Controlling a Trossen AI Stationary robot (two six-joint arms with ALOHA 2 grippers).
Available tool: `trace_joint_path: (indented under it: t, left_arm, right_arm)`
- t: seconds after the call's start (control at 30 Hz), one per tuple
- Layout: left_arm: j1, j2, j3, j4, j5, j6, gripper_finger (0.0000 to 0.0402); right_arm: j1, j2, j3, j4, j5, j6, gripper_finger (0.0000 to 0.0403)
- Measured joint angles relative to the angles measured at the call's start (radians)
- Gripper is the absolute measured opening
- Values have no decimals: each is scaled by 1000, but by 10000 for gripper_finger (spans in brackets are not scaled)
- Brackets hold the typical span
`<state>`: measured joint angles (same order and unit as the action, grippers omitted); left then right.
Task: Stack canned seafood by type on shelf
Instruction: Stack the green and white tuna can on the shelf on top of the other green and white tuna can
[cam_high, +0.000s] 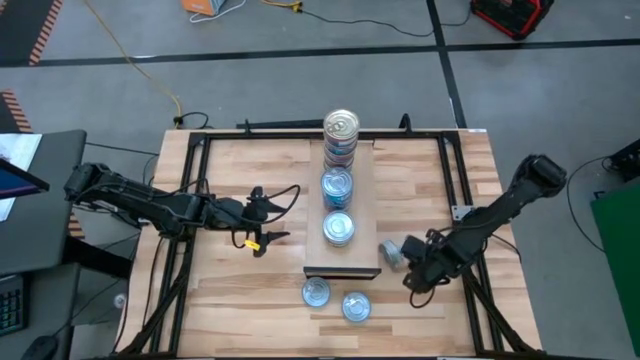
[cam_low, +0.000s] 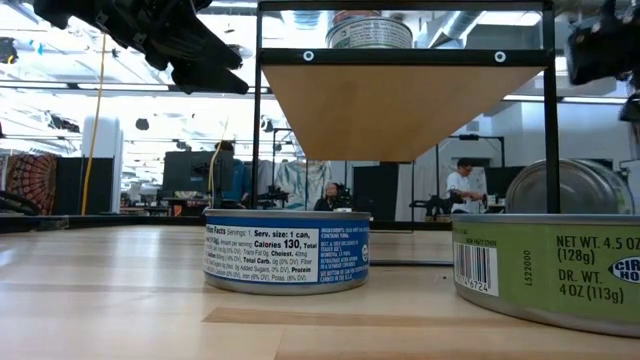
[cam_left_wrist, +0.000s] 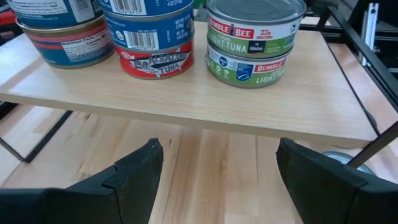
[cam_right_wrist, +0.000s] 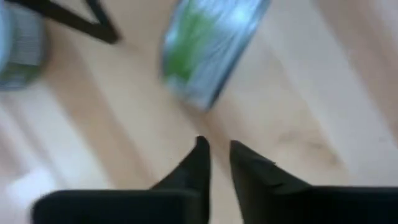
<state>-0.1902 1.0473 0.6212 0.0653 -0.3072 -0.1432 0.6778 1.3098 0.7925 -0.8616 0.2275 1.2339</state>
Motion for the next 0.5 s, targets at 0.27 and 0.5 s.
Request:
trace_joint_path:
  t: [0.27,0.5]
  left_arm:
    - [0,0,0,-1,8,7,302]
    - [0,0,0,-6,7,6,302]
  right_arm:
    - [-18,-10,1,89,-6,119,271]
    - [-19,119,75,26,169,171,316]
